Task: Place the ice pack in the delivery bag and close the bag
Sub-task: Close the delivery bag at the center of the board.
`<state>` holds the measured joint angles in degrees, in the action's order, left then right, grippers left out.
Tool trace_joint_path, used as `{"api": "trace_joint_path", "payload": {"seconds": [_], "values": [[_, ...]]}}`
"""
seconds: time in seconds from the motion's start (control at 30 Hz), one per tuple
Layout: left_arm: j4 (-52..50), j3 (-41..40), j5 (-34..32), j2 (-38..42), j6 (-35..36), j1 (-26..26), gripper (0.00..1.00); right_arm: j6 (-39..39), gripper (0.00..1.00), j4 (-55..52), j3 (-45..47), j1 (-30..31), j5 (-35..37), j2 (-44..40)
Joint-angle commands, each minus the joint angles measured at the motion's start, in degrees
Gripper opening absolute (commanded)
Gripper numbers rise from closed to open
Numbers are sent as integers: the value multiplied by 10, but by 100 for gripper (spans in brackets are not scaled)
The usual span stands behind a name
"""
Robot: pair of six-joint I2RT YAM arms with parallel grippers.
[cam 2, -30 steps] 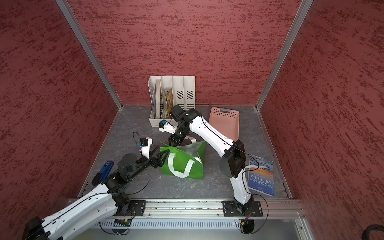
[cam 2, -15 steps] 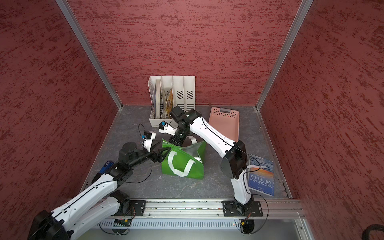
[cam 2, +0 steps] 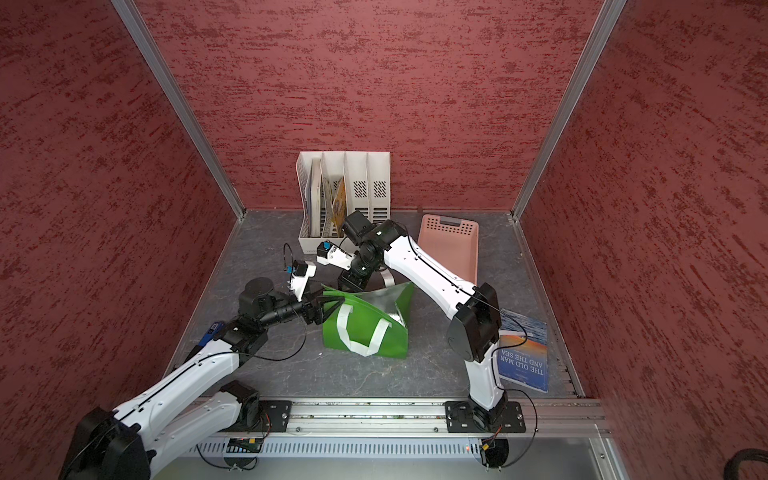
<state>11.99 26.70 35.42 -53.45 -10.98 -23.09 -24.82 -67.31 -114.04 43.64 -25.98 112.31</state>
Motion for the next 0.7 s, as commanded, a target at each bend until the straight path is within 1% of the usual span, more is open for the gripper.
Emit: {"api": "trace_joint_path", "payload": {"seconds": [0.0, 0.03, 0.17, 0.3, 0.33, 0.4, 0.43, 0.47, 0.57, 0.6, 0.67], "values": [[23, -1, 33, 15, -26, 1, 68, 4, 42, 21, 4, -5, -20, -18], [21, -6, 31, 22, -31, -1, 59, 4, 42, 20, 4, -5, -17, -16], [19, -19, 26, 36, -50, -6, 38, 10, 42, 30, 12, -11, -12, -18], [18, -27, 8, 48, -62, -20, 33, 25, 43, 47, 17, -20, -15, -25], [15, -28, 0, 51, -62, -24, 30, 28, 44, 53, 19, -22, -16, -28], [12, -33, -15, 59, -62, -29, 21, 43, 44, 73, 22, -26, -1, -35], [9, -35, -23, 63, -62, -31, 20, 58, 45, 83, 22, -31, 7, -39], [7, -38, -32, 69, -66, -32, 20, 72, 47, 92, 21, -39, 0, -42], [5, -46, -64, 92, -76, -41, 14, 123, 54, 146, 41, -63, -7, -78], [5, -47, -71, 100, -77, -44, 12, 133, 55, 167, 52, -71, -6, -94], [-2, -45, -85, 108, -72, -55, 11, 165, 60, 214, 82, -84, 9, -133]]}}
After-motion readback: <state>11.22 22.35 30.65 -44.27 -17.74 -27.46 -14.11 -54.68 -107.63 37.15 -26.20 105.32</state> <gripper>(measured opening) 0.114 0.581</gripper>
